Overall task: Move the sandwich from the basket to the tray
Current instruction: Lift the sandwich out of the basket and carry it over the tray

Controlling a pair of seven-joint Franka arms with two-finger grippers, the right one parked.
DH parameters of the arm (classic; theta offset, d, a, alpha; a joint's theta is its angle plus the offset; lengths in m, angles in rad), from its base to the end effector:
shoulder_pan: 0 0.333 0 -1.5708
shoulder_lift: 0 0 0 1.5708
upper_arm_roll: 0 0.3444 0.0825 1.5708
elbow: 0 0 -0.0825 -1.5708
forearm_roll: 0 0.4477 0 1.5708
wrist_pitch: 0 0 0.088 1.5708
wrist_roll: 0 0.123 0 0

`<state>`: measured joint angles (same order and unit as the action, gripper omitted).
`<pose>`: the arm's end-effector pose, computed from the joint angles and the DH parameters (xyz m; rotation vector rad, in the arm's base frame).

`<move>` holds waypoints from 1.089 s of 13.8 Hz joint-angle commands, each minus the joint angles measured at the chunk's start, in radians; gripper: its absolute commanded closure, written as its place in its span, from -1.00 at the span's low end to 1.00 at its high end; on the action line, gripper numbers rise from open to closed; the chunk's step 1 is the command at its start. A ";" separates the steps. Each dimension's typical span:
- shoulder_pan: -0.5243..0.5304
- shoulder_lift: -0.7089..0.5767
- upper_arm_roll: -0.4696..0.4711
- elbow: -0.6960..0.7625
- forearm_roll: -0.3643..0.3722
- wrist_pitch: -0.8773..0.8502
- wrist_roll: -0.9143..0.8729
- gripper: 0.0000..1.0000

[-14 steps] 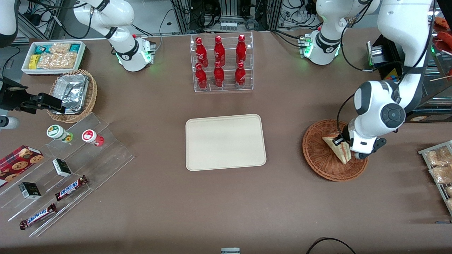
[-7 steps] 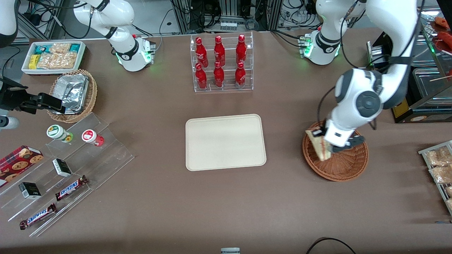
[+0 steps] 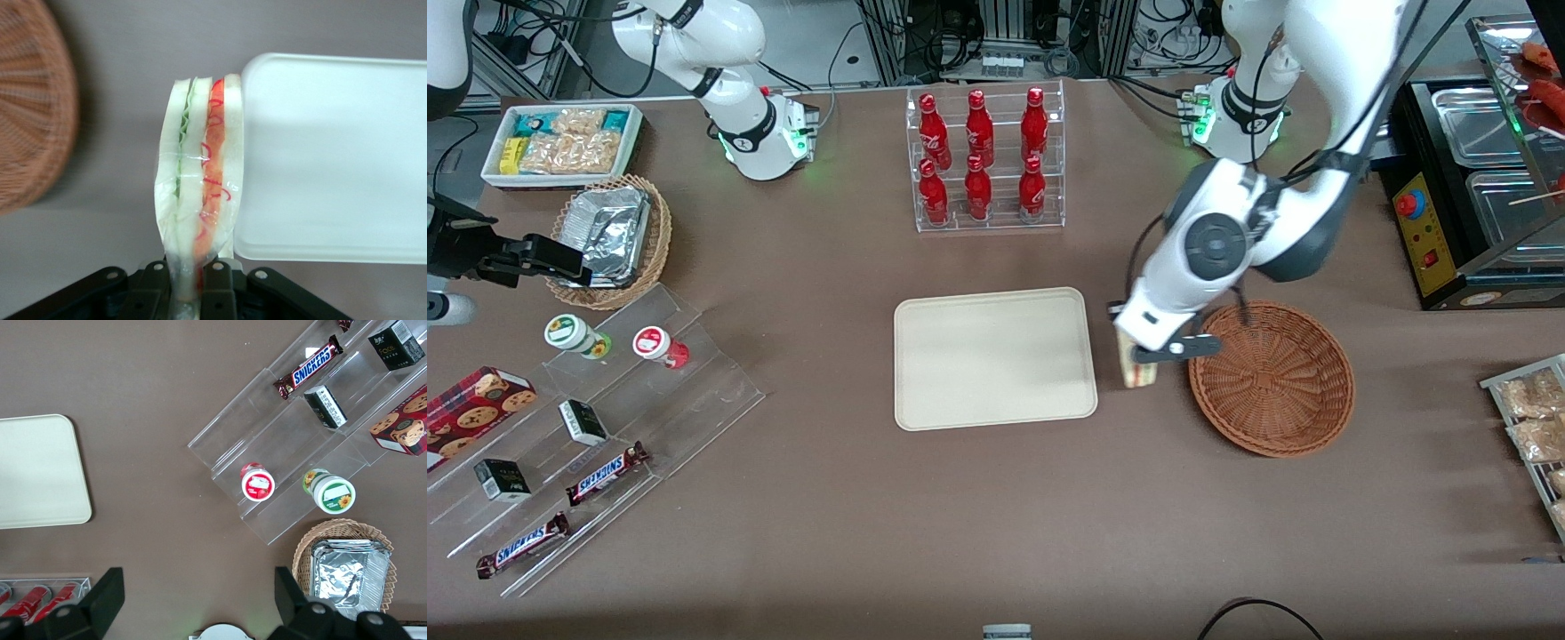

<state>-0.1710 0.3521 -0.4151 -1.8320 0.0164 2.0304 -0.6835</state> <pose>0.5735 -0.3627 0.3214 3.0971 0.1600 -0.2715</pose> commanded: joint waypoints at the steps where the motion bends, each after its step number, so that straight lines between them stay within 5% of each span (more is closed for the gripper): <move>1: -0.088 0.112 0.002 0.140 0.019 -0.038 -0.097 1.00; 4: -0.177 0.201 0.007 0.242 0.023 -0.038 -0.169 1.00; 9: -0.304 0.381 0.010 0.443 0.137 -0.038 -0.344 1.00; 15: -0.343 0.492 0.010 0.542 0.188 -0.038 -0.380 1.00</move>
<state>-0.4947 0.8110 -0.4128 -1.3476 0.1811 2.0278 -1.0413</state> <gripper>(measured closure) 0.846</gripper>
